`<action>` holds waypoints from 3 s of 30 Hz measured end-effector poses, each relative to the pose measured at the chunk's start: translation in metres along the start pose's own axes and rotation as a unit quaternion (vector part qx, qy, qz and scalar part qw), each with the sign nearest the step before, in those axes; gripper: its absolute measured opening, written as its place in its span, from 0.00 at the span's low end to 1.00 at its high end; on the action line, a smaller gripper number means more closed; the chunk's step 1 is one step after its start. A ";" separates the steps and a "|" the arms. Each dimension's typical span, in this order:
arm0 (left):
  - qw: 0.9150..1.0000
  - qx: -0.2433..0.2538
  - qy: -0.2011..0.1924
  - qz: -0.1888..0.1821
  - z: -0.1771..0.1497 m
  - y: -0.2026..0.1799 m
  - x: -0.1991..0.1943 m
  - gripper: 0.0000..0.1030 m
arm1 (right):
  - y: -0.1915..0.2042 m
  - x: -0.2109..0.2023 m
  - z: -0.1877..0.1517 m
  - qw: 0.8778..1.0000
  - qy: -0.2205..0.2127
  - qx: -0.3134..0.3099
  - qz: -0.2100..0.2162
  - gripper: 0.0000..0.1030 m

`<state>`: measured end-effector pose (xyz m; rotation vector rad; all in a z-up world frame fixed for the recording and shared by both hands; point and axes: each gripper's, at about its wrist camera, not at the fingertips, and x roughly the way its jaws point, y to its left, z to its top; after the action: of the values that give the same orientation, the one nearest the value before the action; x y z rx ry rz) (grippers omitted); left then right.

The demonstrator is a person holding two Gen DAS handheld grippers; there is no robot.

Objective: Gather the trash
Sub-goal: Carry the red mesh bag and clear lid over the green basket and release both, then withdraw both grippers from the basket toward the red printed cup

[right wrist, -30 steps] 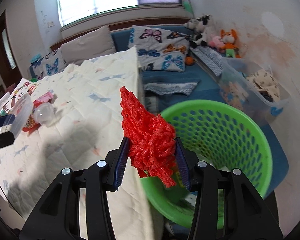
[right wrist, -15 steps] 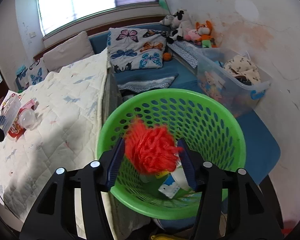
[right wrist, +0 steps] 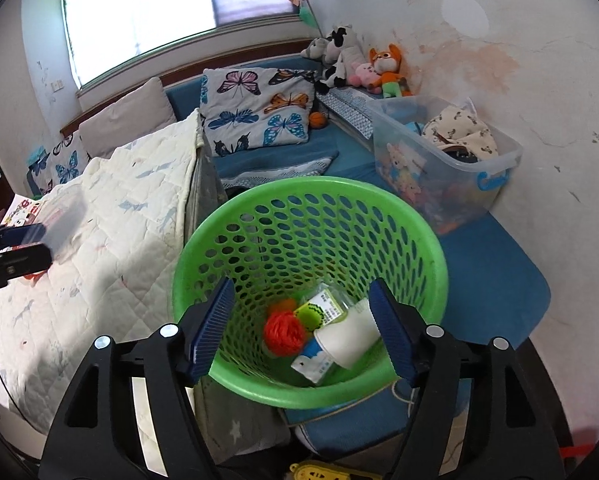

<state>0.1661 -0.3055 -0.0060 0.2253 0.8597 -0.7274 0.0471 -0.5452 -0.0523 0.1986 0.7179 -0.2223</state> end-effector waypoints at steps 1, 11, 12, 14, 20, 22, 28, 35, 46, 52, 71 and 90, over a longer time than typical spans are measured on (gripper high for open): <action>1.000 0.002 0.002 0.000 0.002 -0.003 0.003 0.84 | -0.001 -0.003 -0.001 1.000 -0.002 0.000 0.000 0.70; 0.999 0.026 0.025 -0.003 0.018 -0.036 0.041 0.84 | -0.009 -0.013 -0.008 1.000 -0.010 0.005 0.003 0.72; 0.999 0.028 0.028 -0.002 0.018 -0.040 0.045 0.84 | -0.010 -0.013 -0.009 1.000 -0.010 0.006 0.003 0.72; 0.999 0.032 0.033 -0.003 0.020 -0.045 0.052 0.85 | -0.013 -0.013 -0.010 1.000 -0.009 0.009 0.004 0.73; 0.998 0.037 0.051 -0.008 0.026 -0.060 0.073 0.85 | -0.019 -0.012 -0.014 1.000 -0.007 0.017 0.004 0.73; 0.998 0.036 0.055 -0.008 0.029 -0.063 0.078 0.85 | -0.020 -0.012 -0.015 1.000 -0.007 0.020 0.005 0.73; 0.997 0.041 0.068 -0.003 0.031 -0.074 0.097 0.85 | -0.026 -0.011 -0.018 1.000 -0.005 0.026 0.003 0.73; 0.996 0.037 0.079 -0.019 0.034 -0.084 0.110 0.86 | -0.032 -0.011 -0.022 0.999 -0.001 0.034 0.000 0.73; 0.998 0.028 0.051 -0.029 0.029 -0.070 0.078 0.89 | -0.023 -0.015 -0.020 0.999 -0.005 0.036 0.015 0.73; 1.000 0.015 0.025 -0.006 0.018 -0.041 0.041 0.89 | -0.001 -0.018 -0.013 0.999 -0.010 0.016 0.029 0.75; 0.984 -0.111 -0.021 0.141 -0.046 0.130 -0.056 0.89 | 0.116 0.009 0.020 0.992 -0.007 -0.064 0.105 0.78; 0.956 -0.258 -0.032 0.140 -0.092 0.252 -0.066 0.71 | 0.220 0.041 0.026 0.978 0.022 -0.134 0.160 0.79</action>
<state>0.2491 -0.0447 -0.0411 -0.1424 0.9039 -0.2285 0.1526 -0.3468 -0.0381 0.0585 0.7410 0.1868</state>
